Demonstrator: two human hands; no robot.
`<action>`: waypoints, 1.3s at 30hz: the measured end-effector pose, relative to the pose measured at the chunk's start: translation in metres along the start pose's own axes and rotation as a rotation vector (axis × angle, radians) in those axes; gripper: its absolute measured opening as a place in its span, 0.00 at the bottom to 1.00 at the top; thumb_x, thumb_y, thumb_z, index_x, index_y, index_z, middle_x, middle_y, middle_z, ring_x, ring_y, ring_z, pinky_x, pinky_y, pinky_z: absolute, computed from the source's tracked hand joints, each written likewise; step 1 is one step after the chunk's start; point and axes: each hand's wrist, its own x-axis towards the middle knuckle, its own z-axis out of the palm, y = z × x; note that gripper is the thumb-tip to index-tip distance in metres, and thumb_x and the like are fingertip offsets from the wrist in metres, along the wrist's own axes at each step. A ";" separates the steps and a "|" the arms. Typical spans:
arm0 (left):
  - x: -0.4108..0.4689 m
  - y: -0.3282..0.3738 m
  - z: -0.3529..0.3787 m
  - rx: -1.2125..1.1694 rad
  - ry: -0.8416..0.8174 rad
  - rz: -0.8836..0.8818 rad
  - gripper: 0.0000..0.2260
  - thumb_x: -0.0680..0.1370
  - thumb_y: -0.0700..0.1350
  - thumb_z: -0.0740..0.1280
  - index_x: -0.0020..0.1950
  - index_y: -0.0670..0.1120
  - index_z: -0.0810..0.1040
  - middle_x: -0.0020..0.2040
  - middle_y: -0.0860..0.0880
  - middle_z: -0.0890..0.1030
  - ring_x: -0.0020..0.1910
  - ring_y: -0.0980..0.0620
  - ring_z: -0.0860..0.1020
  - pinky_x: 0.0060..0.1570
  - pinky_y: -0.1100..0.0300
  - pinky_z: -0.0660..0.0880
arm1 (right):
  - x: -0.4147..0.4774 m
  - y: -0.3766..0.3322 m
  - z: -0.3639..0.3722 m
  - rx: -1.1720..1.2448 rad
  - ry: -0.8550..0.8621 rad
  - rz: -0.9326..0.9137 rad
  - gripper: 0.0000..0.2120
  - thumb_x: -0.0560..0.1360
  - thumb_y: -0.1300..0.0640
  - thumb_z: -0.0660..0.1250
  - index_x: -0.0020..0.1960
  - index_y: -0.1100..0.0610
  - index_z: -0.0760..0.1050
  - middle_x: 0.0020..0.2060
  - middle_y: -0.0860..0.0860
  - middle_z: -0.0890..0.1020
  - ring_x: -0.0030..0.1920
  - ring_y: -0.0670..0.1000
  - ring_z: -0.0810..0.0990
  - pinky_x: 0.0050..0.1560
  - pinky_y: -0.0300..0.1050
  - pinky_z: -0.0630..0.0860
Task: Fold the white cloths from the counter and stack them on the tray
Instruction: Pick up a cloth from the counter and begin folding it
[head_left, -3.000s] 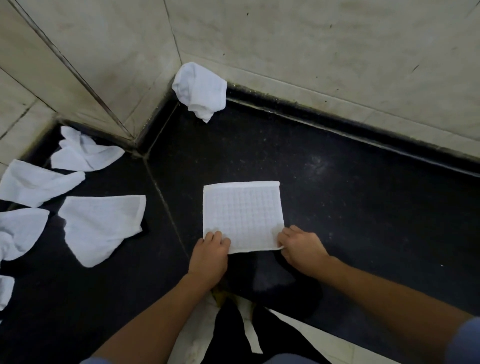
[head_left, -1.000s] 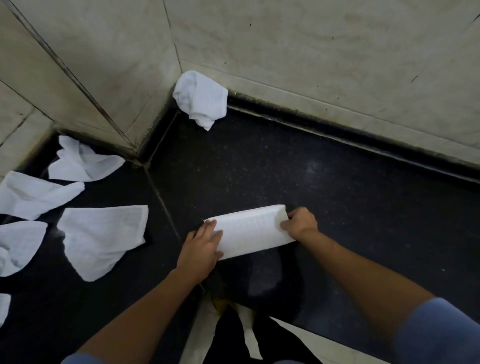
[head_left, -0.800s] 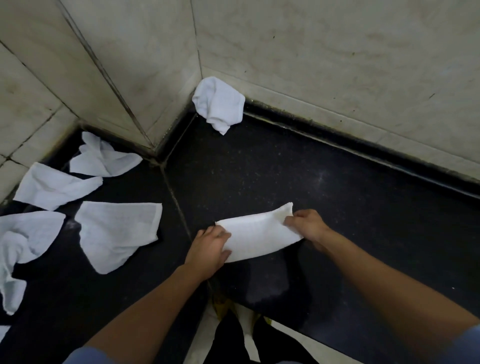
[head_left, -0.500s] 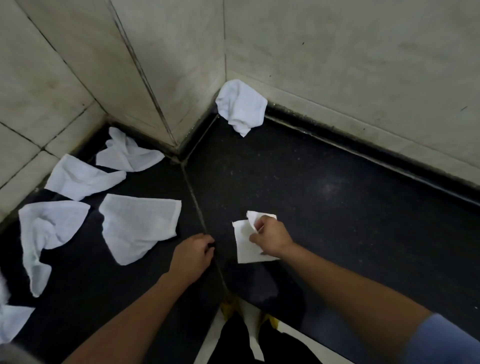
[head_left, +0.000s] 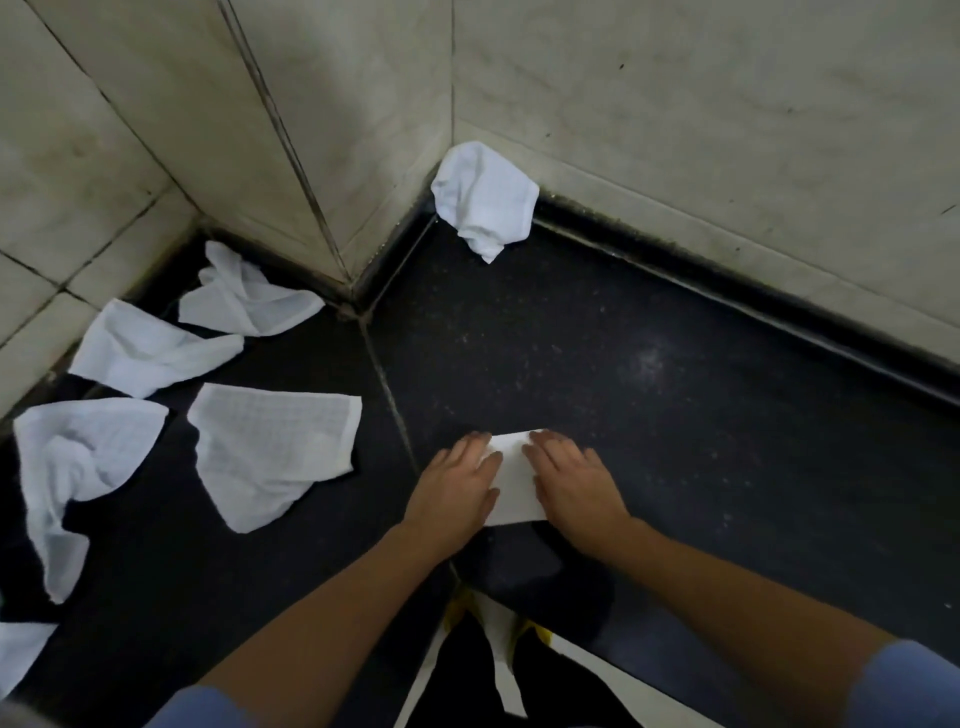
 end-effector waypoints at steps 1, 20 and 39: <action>0.002 0.001 0.006 0.053 -0.085 0.006 0.24 0.80 0.51 0.60 0.74 0.45 0.62 0.77 0.44 0.57 0.76 0.46 0.56 0.71 0.50 0.58 | -0.004 0.000 0.005 -0.036 -0.069 -0.029 0.20 0.74 0.52 0.62 0.63 0.59 0.76 0.63 0.56 0.77 0.63 0.56 0.77 0.51 0.49 0.78; -0.041 -0.053 0.007 0.164 0.016 -0.107 0.24 0.77 0.56 0.62 0.69 0.45 0.72 0.74 0.45 0.66 0.72 0.47 0.67 0.63 0.50 0.70 | 0.059 0.005 -0.013 -0.041 -0.439 -0.026 0.29 0.77 0.40 0.61 0.72 0.53 0.62 0.67 0.55 0.69 0.67 0.57 0.67 0.65 0.55 0.65; 0.013 0.011 -0.058 0.069 -0.024 0.087 0.13 0.79 0.49 0.60 0.61 0.47 0.75 0.55 0.49 0.77 0.50 0.48 0.78 0.49 0.52 0.76 | -0.067 0.046 -0.093 0.217 -0.148 0.343 0.15 0.77 0.41 0.60 0.50 0.53 0.71 0.42 0.49 0.80 0.42 0.54 0.78 0.38 0.47 0.69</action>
